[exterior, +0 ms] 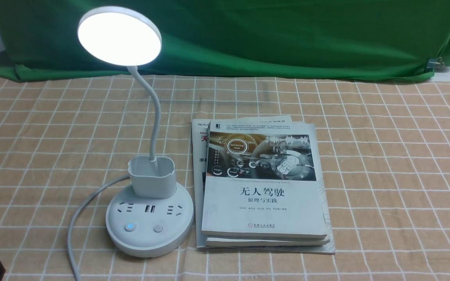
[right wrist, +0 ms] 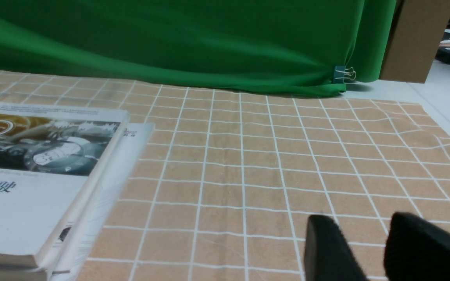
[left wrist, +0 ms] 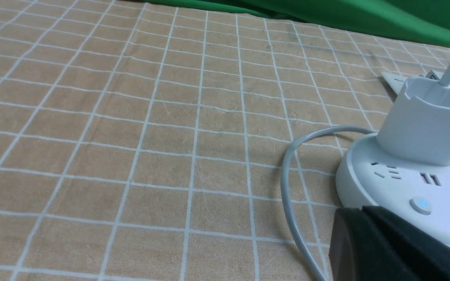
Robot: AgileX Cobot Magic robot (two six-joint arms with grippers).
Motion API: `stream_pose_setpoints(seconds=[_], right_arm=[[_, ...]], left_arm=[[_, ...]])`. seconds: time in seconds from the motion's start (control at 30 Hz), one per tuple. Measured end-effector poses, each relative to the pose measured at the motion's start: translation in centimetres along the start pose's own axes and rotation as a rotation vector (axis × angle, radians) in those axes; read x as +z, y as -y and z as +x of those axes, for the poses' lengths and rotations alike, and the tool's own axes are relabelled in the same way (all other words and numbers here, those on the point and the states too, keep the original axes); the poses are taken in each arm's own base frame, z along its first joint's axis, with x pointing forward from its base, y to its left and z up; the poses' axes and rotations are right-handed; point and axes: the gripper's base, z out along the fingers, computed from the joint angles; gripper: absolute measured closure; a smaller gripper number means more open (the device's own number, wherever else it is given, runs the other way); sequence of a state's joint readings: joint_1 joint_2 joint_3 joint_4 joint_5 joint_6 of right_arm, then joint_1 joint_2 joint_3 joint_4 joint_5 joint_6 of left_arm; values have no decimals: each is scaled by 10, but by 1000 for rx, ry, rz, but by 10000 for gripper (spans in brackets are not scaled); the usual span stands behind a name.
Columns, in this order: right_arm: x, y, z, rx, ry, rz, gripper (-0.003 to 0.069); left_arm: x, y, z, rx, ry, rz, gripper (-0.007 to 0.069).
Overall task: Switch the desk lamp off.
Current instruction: Use the left arm to press the button switch on the lamp holder
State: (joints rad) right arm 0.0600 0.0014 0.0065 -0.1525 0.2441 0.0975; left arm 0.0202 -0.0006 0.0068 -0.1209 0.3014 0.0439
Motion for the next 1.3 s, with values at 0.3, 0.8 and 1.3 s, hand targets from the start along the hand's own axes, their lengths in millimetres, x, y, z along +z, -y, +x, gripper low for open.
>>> stream_pose_setpoints(seconds=[0.3, 0.8, 1.3], right_arm=[[0, 0, 0, 0, 0, 0, 417], [0, 0, 0, 0, 0, 0, 417], [0, 0, 0, 0, 0, 0, 417]], left_arm=[[-1, 4, -14, -405, 149, 71, 628], [-8, 10, -45, -637, 169, 148, 628], [87, 30, -101, -16, -941, 181, 628]])
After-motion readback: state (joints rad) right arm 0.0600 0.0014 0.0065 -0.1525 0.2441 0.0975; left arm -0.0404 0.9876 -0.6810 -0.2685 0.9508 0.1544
